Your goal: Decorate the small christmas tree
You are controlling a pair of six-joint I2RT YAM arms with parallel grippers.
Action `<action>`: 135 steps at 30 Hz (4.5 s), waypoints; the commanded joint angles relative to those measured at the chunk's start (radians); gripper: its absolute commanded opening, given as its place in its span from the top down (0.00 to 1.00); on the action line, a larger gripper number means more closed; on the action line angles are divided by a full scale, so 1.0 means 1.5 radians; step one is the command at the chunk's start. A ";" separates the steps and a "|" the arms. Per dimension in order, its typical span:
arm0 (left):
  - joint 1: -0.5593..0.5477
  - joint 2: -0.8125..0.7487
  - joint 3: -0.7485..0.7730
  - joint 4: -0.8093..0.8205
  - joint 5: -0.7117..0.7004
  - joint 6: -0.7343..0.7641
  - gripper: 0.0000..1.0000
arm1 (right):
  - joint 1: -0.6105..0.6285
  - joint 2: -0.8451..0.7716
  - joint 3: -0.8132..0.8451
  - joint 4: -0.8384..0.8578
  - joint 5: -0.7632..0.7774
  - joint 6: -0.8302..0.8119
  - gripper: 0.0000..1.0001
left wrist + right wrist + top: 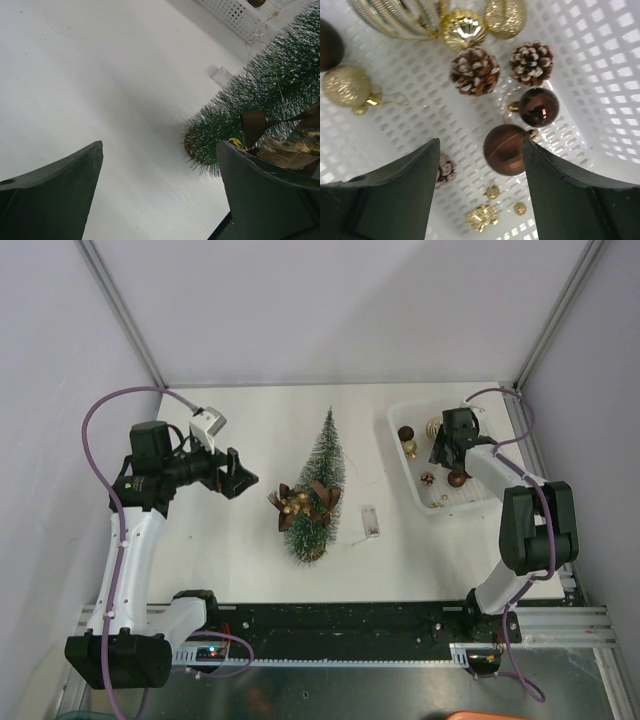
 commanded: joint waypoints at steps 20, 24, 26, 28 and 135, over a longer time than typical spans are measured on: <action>0.002 -0.011 -0.013 -0.003 -0.012 0.029 0.00 | -0.018 0.083 0.044 -0.011 0.049 -0.048 0.37; 0.002 -0.012 -0.012 -0.004 -0.015 0.030 0.00 | -0.022 0.091 0.052 -0.010 0.044 -0.040 0.49; 0.002 -0.011 -0.012 -0.003 -0.016 0.030 0.00 | -0.022 0.085 0.054 -0.008 0.041 -0.036 0.56; 0.002 -0.010 -0.012 -0.003 -0.015 0.030 0.00 | -0.021 0.075 0.054 -0.006 0.035 -0.033 0.62; -0.292 0.205 0.283 0.038 0.107 -0.054 0.29 | 0.220 -0.248 0.079 0.555 -0.650 0.317 0.66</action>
